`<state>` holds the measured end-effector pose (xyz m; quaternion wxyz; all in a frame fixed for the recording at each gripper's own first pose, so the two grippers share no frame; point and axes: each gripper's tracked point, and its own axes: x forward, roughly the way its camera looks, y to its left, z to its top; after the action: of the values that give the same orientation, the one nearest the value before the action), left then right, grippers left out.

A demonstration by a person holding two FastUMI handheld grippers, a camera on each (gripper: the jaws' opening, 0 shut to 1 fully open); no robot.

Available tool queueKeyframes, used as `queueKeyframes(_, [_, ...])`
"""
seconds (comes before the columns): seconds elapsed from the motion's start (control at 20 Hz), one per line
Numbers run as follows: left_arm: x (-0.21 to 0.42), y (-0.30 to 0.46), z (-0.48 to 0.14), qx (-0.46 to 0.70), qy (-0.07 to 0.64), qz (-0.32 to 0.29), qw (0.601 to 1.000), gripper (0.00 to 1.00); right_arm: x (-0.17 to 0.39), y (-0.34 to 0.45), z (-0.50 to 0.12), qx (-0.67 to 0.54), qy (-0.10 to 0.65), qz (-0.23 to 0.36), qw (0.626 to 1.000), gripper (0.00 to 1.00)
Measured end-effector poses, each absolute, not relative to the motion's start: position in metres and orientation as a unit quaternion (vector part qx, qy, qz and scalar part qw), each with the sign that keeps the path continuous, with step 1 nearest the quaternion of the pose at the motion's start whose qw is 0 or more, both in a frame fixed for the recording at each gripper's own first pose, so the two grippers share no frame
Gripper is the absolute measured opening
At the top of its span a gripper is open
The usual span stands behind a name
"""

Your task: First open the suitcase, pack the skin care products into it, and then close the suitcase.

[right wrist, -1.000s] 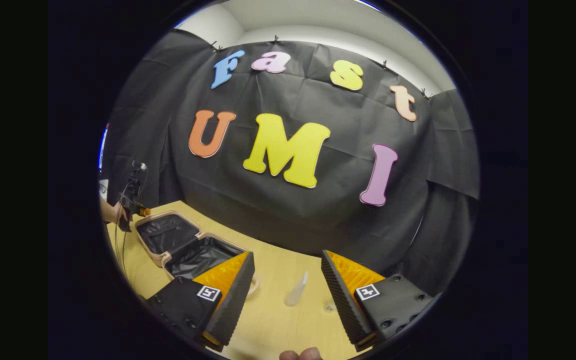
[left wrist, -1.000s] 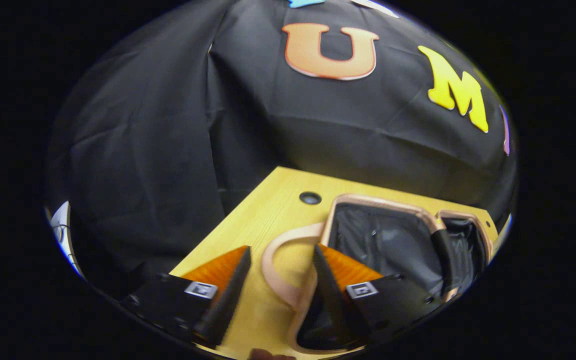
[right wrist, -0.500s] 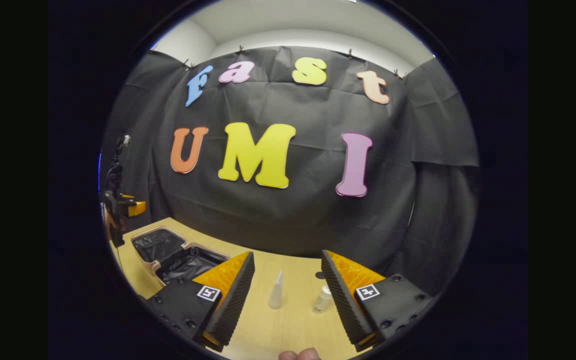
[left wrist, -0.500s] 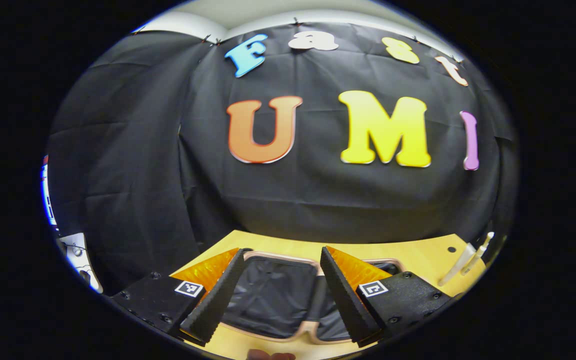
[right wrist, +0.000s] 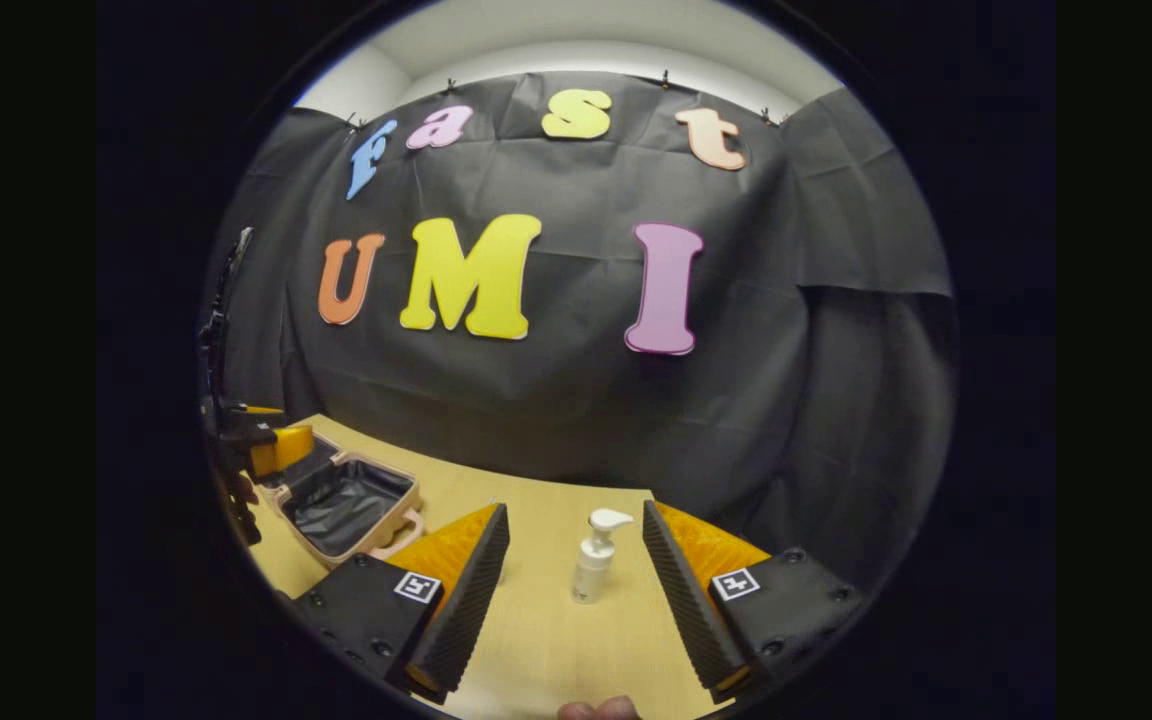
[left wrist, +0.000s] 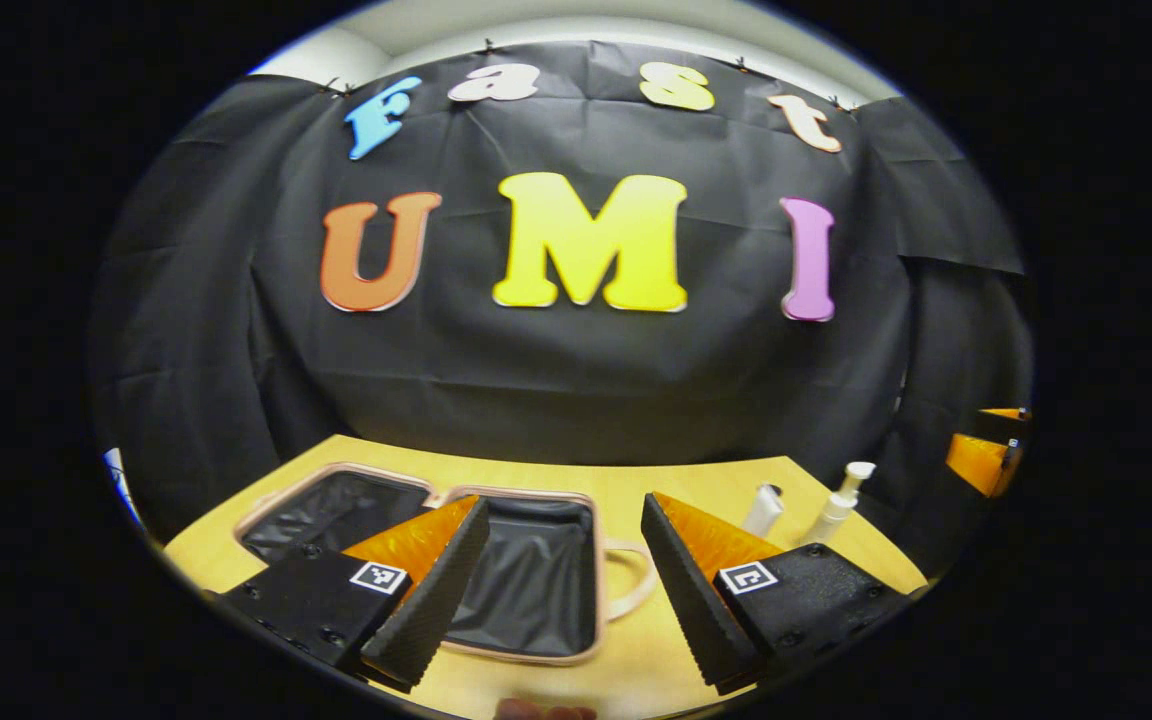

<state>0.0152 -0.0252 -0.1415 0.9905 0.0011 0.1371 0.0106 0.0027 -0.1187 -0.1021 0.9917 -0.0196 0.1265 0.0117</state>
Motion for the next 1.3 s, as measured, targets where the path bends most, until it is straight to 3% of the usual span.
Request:
queueKeyframes(0.25, [0.033, -0.119, -0.186, 0.0, 0.168, -0.082, 0.982, 0.98, 0.006, -0.16, -0.131, -0.021, 0.154, -0.005, 0.988, 0.8])
queueKeyframes(0.5, [0.063, -0.178, -0.259, 0.012, 0.213, -0.134, 0.968, 0.98, 0.008, -0.192, -0.147, -0.02, 0.18, -0.021, 0.983, 0.8])
queueKeyframes(0.9, [0.123, -0.182, -0.34, 0.012, 0.267, -0.099, 0.959, 0.95, -0.002, -0.226, -0.164, -0.037, 0.22, -0.044, 0.974, 0.8])
queueKeyframes(1.2, [0.136, -0.182, -0.364, 0.02, 0.295, -0.115, 0.948, 0.8, 0.01, -0.218, -0.166, -0.034, 0.223, -0.032, 0.974, 0.8])
queueKeyframes(1.3, [0.137, -0.19, -0.365, 0.022, 0.296, -0.128, 0.946, 0.69, 0.014, -0.215, -0.168, -0.035, 0.223, -0.025, 0.974, 0.8])
